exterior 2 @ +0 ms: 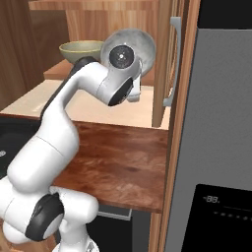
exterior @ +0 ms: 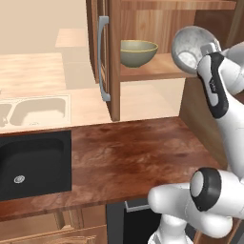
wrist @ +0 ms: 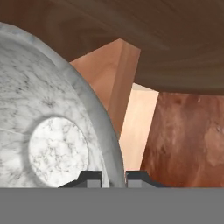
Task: Open the cabinet. Pick the bowls from the counter and place them in the cabinet. Then close the cabinet.
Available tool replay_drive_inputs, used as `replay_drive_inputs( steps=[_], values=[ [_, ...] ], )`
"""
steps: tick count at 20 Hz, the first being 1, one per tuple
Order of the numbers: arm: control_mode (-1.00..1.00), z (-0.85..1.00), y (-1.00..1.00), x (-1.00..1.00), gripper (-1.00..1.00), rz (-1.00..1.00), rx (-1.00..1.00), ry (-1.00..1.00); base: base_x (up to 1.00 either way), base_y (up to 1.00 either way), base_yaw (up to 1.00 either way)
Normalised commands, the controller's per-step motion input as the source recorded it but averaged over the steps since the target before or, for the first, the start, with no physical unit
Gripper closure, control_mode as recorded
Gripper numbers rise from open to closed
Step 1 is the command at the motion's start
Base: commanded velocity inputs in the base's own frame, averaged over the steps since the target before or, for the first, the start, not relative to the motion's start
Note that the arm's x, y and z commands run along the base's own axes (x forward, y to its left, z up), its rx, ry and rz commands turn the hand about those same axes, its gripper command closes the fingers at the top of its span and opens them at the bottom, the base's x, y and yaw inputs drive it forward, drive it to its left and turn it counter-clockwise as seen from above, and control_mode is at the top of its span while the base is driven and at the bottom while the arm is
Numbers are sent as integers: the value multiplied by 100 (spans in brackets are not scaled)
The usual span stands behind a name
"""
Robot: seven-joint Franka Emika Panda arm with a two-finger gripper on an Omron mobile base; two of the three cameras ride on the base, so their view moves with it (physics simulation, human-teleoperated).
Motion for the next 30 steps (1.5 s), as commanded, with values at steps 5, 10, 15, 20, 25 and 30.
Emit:
replay_drive_inputs(
  steps=[5,10,15,20,25,30],
  values=[
    [-100,0,-1,68,100,0,0,3,0,0,0],
    [-100,0,0,66,100,0,0,5,0,0,0],
    [-100,-1,-3,55,100,0,0,7,0,0,0],
    [-100,-15,0,45,100,0,0,14,0,0,0],
    [-100,-22,-2,18,100,3,0,14,0,0,0],
    [-100,-34,0,1,100,3,0,8,0,0,0]
  ],
)
